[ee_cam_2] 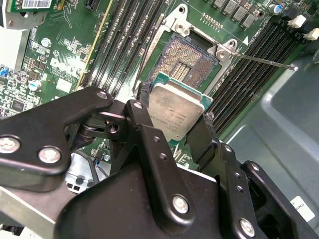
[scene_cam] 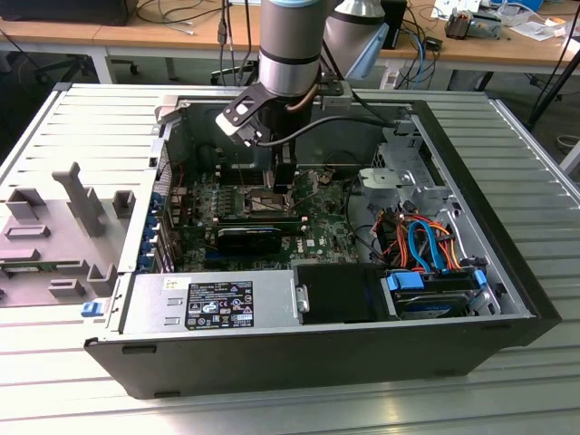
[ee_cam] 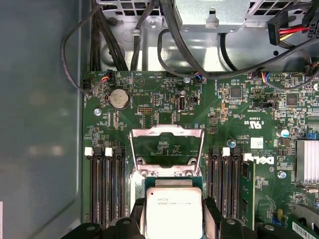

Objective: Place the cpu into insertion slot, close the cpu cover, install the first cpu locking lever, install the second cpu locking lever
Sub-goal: 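Place the cpu into insertion slot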

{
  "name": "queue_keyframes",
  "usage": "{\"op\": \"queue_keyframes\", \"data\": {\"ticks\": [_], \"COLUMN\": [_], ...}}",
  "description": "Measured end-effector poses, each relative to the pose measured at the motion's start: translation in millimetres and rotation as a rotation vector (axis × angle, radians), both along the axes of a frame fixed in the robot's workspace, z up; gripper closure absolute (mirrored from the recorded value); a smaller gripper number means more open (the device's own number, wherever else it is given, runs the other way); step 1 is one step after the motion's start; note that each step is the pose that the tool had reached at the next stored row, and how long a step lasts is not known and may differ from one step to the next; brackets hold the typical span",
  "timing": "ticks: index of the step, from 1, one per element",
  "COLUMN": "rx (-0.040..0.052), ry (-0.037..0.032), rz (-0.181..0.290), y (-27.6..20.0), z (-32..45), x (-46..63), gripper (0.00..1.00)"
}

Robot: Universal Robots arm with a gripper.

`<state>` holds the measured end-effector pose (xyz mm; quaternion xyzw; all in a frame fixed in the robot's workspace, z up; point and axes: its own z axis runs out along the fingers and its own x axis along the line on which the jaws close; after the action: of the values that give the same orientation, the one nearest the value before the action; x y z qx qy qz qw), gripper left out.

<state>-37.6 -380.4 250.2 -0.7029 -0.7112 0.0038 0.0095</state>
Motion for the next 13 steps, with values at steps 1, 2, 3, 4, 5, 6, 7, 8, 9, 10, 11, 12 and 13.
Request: {"op": "queue_keyframes", "data": {"ticks": [1, 2, 3, 4, 5, 6, 7, 8, 9, 10, 11, 12, 13], "rx": [0.0000, 0.0000, 0.0000, 0.0000, 0.0001, 0.0002, 0.0000, -0.0001, 0.0000, 0.0001, 0.0001, 0.0002, 0.0001], "ry": [0.0000, 0.0000, 0.0000, 0.0000, -0.0001, -0.0001, -0.0001, 0.0000, -0.0001, -0.0001, -0.0001, -0.0001, -0.0001], "rz": [0.000, 0.000, 0.000, 0.000, 0.000, 0.000, 0.000, 0.000, 0.000, 0.000, 0.000, 0.000, 0.000], "y": [0.0, 0.0, 0.0, 0.0, 0.0, 0.0, 0.0, 0.0, 0.0, 0.0, 0.0, 0.0, 0.0], "z": [-0.1, -0.5, -1.4, -1.4, -1.6, -1.8, -1.8, -2.4, -2.8, -2.9, -3.1, -3.3, -3.6], "x": [-0.2, -2.0, -2.6, -2.6, -2.6, -2.6, -2.6, -2.6, -2.6, -2.6, -2.6, -2.6, -2.6], "gripper": [0.45, 0.45, 0.45, 0.45, 0.45, 0.45, 0.45, 0.45, 0.45, 0.45, 0.45, 0.45, 0.45]}}
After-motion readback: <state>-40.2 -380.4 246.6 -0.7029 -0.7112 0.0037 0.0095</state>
